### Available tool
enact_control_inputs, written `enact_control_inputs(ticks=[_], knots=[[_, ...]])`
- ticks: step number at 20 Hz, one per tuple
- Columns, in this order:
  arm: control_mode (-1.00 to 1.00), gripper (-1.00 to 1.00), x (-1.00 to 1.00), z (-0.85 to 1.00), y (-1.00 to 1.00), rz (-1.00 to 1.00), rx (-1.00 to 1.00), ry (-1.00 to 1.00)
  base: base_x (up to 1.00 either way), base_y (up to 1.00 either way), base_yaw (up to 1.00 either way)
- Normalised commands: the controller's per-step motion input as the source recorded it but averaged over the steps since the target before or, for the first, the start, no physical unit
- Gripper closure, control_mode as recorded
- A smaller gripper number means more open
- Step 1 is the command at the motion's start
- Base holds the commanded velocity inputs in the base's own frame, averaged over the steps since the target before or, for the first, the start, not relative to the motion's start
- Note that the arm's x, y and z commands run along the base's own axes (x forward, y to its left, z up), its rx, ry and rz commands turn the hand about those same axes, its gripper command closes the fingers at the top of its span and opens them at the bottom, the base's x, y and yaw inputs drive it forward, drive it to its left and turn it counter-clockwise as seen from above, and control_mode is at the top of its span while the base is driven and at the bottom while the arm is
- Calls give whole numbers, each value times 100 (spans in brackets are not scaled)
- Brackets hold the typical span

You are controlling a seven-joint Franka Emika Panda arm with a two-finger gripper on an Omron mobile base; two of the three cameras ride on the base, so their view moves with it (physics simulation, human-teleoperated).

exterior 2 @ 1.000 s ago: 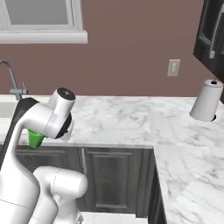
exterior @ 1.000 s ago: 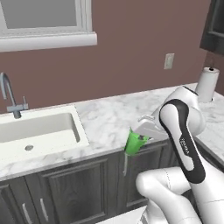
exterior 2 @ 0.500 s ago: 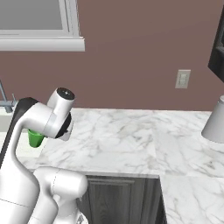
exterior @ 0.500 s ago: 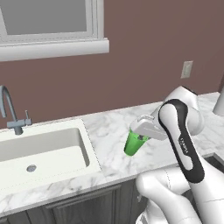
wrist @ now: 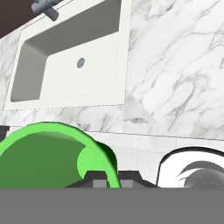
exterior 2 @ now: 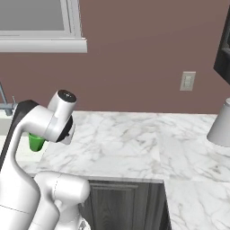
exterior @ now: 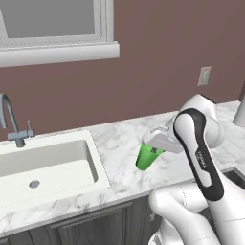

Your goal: Pick the cup and bowl from the counter and place them on the counter next to the sink.

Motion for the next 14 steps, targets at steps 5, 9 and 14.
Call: enact_control_inputs(ticks=[5, 9, 14], knots=[[100, 100, 0, 0, 0, 0, 0, 0, 0, 0, 0], [-100, 100, 0, 0, 0, 0, 0, 0, 0, 0, 0], [-100, 100, 0, 0, 0, 0, 0, 0, 0, 0, 0]])
